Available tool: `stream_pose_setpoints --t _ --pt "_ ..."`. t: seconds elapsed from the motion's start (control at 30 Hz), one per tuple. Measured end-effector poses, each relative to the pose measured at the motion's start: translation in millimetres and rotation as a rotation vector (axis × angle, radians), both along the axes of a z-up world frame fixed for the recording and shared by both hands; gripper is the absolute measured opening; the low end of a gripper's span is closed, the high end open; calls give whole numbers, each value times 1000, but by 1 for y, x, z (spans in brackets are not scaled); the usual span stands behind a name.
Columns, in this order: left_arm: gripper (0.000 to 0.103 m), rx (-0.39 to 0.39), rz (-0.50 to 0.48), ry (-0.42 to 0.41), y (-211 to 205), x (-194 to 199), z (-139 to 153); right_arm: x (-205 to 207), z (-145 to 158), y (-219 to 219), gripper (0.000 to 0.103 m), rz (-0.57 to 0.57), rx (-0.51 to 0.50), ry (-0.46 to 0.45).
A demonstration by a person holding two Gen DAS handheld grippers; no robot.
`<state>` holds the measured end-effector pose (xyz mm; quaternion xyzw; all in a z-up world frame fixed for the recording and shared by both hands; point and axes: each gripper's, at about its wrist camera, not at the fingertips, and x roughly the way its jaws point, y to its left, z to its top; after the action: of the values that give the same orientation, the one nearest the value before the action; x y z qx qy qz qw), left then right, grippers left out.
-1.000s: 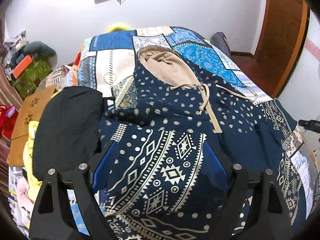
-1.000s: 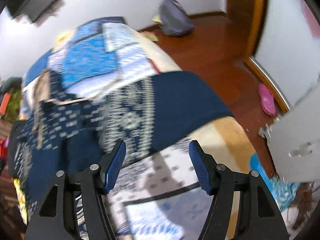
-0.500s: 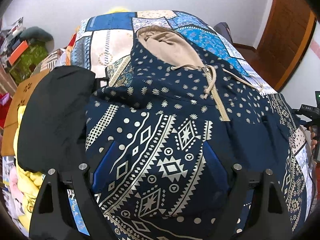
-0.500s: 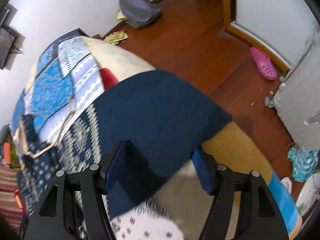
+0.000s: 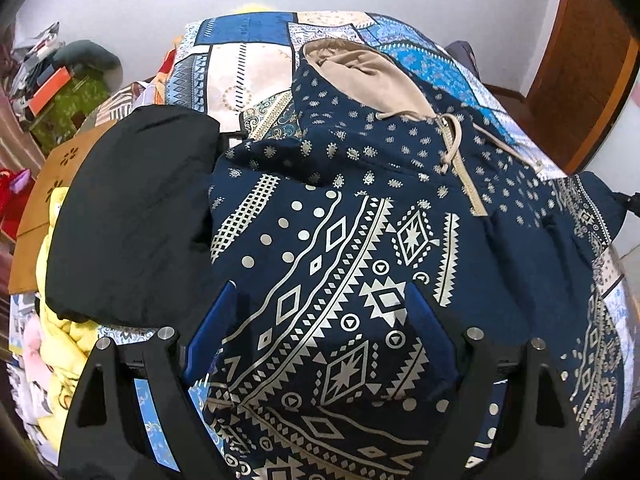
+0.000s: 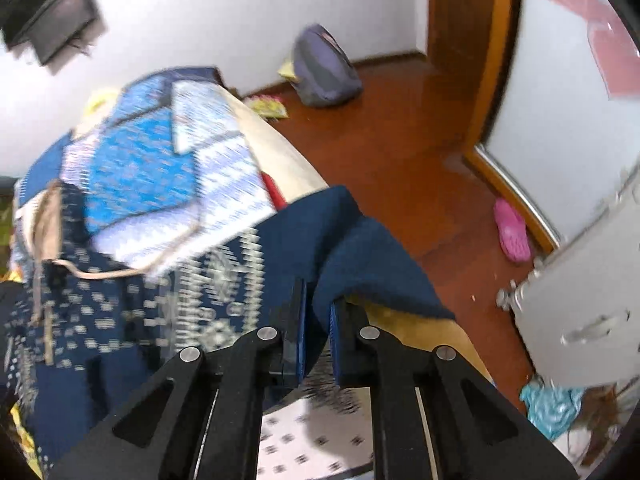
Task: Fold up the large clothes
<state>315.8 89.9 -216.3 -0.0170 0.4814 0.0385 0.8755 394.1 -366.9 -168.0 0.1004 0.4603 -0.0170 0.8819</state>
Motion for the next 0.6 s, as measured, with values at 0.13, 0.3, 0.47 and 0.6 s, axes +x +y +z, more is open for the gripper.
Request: stream_pose_setpoints --t 0.13,0.3,0.47,0.6 --pt "86 -6 -8 -18 0 -4 7 -15 33 28 9 95 22 -86" --pt "86 -3 -27 -35 -2 -11 14 -41 66 87 9 291 16 -173" --pt "86 -15 -35 -47 -1 -18 17 -55 53 138 9 462 59 -100" --pt "86 -19 -39 -41 0 -23 16 -62 18 170 9 557 81 48"
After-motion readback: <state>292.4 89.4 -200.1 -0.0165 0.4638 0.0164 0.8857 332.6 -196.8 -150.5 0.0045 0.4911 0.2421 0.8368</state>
